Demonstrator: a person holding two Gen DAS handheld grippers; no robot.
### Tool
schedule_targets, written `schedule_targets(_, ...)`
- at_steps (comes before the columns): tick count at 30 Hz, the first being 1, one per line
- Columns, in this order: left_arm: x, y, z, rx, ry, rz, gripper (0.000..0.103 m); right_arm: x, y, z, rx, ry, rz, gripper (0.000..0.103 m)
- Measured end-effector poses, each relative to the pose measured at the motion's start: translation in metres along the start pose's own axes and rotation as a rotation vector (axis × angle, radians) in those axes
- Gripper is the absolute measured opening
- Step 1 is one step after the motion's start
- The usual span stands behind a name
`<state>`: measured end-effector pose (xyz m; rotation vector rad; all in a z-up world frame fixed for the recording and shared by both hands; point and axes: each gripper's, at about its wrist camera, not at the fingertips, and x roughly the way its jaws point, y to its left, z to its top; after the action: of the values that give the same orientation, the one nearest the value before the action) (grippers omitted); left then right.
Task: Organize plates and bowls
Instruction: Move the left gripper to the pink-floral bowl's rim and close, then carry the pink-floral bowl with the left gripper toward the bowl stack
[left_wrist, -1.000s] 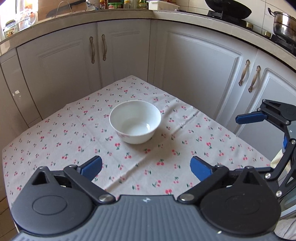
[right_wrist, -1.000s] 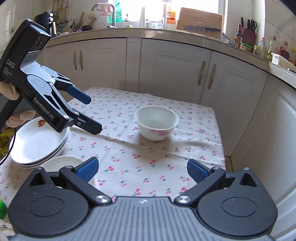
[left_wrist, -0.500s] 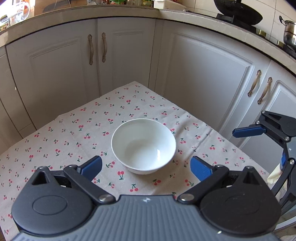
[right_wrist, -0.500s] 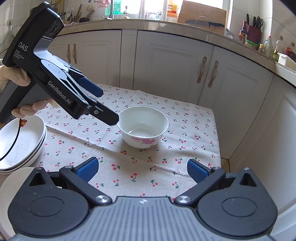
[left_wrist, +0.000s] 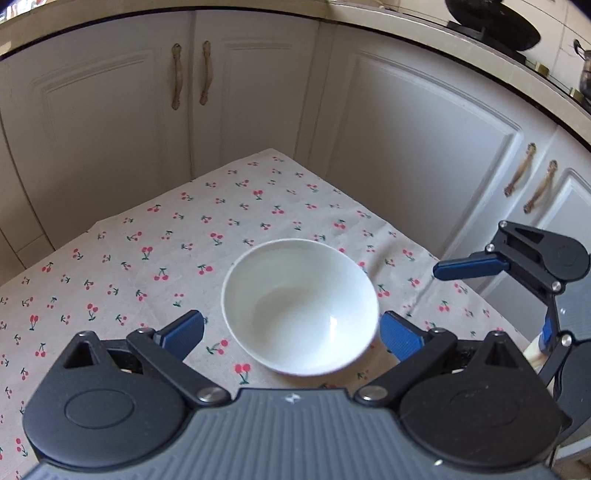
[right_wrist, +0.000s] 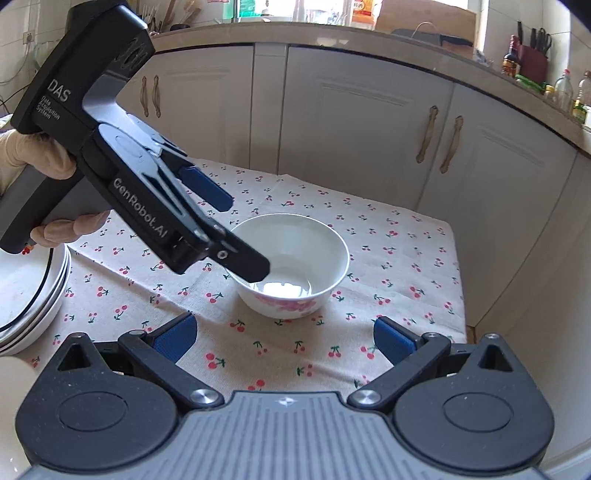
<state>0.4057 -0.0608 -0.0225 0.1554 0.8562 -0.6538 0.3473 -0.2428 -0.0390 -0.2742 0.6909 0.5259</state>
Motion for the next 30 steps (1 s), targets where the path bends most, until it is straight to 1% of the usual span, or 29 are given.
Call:
schedule_targets(8,0.024,0.015,0.009,-0.032,0.027,-0.013,0.1,0.031,-0.009,0.004,0.008,0.008,0.009,0.103)
schedule_targets(12,0.031,0.016,0.011,-0.033,0.027,-0.021,0.1,0.041,-0.009,0.005,0.0,0.007,0.014,0.099)
schedule_targets(15,0.035,0.015,0.009,-0.019,0.042,-0.029,0.095,0.044,-0.009,0.006,0.002,0.005,0.025,0.096)
schedule_targets(17,0.038,0.014,0.008,-0.011,0.047,-0.029,0.089,0.046,-0.007,0.007,-0.009,0.003,0.026,0.094)
schedule_targets(20,0.041,0.013,0.007,-0.009,0.055,-0.04,0.084,0.051,-0.006,0.008,-0.023,0.002,0.021,0.09)
schedule_targets(22,0.042,0.012,0.006,-0.003,0.058,-0.045,0.083,0.053,-0.005,0.009,-0.025,0.002,0.025,0.087)
schedule_targets(26,0.042,0.01,0.008,0.012,0.058,-0.055,0.08,0.054,-0.004,0.01,-0.037,-0.007,0.025,0.086)
schedule_targets(30,0.042,0.009,0.008,0.014,0.059,-0.052,0.08,0.053,-0.002,0.01,-0.039,-0.007,0.024,0.085)
